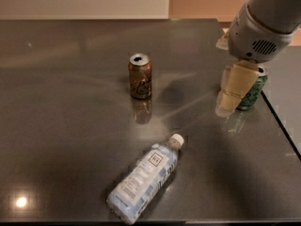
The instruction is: Pick orange can
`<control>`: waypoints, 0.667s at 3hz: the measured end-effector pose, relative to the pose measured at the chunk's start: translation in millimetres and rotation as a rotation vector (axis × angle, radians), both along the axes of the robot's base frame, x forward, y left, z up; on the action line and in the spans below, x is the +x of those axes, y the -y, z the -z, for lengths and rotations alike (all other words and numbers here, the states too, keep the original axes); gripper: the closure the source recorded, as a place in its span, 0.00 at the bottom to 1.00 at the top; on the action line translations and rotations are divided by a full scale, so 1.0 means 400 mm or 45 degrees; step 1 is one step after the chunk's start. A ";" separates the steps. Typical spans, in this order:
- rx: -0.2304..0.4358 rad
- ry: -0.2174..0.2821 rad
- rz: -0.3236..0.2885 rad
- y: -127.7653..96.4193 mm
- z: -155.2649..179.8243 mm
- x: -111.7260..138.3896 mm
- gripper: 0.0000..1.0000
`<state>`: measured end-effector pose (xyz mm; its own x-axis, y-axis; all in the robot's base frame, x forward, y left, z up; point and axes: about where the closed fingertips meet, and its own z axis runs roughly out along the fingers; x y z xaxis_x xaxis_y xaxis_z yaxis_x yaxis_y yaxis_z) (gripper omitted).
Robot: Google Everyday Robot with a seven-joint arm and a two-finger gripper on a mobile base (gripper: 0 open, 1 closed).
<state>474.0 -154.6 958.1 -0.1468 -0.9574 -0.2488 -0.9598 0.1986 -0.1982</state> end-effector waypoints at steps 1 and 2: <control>0.058 -0.016 -0.015 -0.071 0.035 0.043 0.00; 0.113 -0.027 -0.009 -0.126 0.071 0.088 0.00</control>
Offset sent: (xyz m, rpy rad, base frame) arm 0.0588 0.0747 -0.0466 0.1435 0.0346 -0.0025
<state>509.3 -104.4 929.7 -0.1461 -0.9327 -0.3298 -0.9650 0.2077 -0.1598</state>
